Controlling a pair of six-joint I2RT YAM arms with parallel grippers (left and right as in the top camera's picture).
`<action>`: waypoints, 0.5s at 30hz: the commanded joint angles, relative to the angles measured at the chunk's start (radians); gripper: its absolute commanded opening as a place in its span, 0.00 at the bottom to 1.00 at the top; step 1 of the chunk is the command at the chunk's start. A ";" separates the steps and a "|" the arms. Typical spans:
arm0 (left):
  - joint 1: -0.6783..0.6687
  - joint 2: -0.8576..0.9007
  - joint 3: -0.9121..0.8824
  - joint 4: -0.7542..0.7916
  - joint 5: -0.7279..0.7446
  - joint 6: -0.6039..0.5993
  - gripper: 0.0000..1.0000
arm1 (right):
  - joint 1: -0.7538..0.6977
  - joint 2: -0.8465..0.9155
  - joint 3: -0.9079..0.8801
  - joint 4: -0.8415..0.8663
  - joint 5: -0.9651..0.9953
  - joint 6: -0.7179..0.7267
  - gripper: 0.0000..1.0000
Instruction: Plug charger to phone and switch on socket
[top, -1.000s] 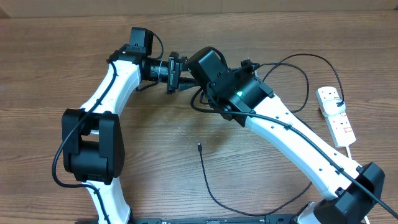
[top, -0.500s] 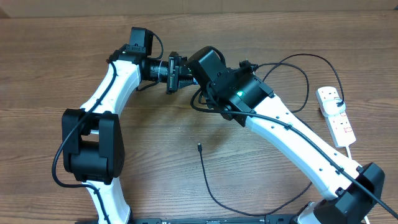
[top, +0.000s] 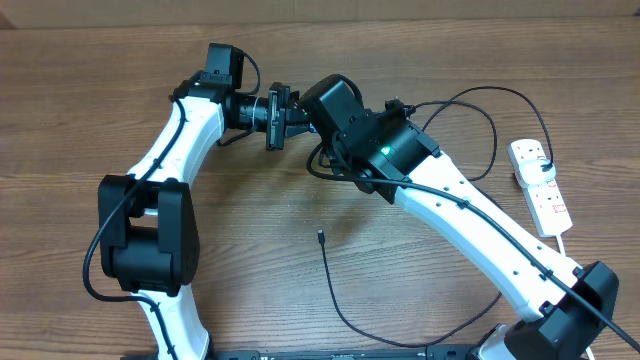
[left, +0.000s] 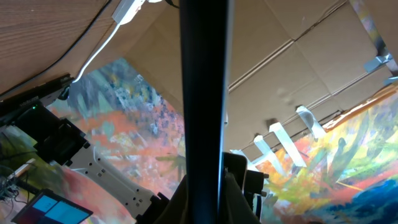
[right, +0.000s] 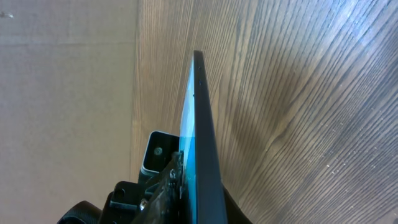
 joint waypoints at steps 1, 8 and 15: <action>-0.009 0.001 0.022 0.000 0.016 0.009 0.04 | 0.004 -0.018 0.037 0.029 -0.020 -0.018 0.16; -0.009 0.001 0.022 0.000 0.015 0.010 0.04 | 0.004 -0.018 0.037 0.033 -0.019 -0.038 0.51; -0.009 0.001 0.022 0.000 0.001 0.013 0.04 | 0.002 -0.020 0.037 0.036 0.001 -0.076 0.71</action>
